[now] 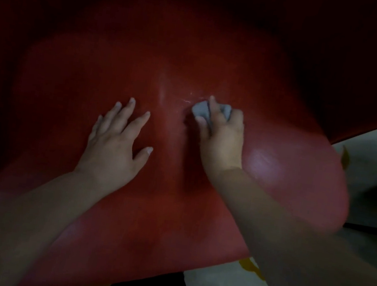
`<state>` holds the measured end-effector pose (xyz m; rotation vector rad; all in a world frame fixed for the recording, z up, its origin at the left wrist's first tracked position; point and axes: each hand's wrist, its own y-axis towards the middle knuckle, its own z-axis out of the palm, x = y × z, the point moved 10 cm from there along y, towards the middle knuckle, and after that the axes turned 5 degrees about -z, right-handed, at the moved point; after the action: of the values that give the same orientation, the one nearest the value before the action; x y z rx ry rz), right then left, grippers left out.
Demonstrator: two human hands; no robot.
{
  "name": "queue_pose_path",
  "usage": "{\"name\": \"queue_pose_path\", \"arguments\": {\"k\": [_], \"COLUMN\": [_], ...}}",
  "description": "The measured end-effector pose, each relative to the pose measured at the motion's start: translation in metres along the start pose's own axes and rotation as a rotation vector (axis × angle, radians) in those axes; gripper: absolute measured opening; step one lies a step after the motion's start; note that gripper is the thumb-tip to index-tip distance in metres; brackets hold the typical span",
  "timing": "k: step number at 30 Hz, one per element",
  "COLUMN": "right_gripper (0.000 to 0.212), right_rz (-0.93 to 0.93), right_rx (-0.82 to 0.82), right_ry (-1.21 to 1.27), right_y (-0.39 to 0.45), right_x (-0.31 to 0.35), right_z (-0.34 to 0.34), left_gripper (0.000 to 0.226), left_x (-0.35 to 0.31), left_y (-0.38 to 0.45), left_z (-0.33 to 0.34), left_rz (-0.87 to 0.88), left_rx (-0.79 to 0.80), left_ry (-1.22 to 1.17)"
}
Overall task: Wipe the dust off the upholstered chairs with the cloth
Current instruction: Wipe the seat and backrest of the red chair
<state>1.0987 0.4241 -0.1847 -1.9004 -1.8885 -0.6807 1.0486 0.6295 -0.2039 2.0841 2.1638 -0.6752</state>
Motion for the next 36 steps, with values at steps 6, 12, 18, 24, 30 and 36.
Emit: {"name": "queue_pose_path", "arguments": {"k": [6,12,18,24,30,36], "right_gripper": [0.054,0.046,0.044,0.053,0.044,0.040], "right_rz": [0.280,-0.111,-0.236,-0.287,-0.505,-0.539], "right_rx": [-0.173,0.245,0.076,0.274,0.385,0.388], "right_ry": [-0.199,-0.113,0.057,-0.141,0.115,0.094], "right_y": [0.055,0.039,0.052,0.087,0.012,-0.061], "right_x": [-0.050,0.021,0.040,0.040,0.061,0.043], "right_z": [-0.040,0.044,0.017,0.051,0.057,0.030], "left_gripper": [0.070,0.071,0.071,0.070,0.071,0.071], "left_x": [0.001,0.000,-0.001,-0.001,-0.001,-0.012], "left_y": [0.000,-0.001,0.000,0.000,0.000,-0.012], "left_z": [0.000,-0.001,-0.006,-0.004,-0.002,0.000], "left_rz": [0.004,0.002,0.006,0.021,-0.006,0.000], "left_rx": [-0.008,-0.001,0.014,0.015,0.032,0.073], "left_ry": [-0.022,-0.014,-0.013,-0.012,-0.013,-0.009]}}
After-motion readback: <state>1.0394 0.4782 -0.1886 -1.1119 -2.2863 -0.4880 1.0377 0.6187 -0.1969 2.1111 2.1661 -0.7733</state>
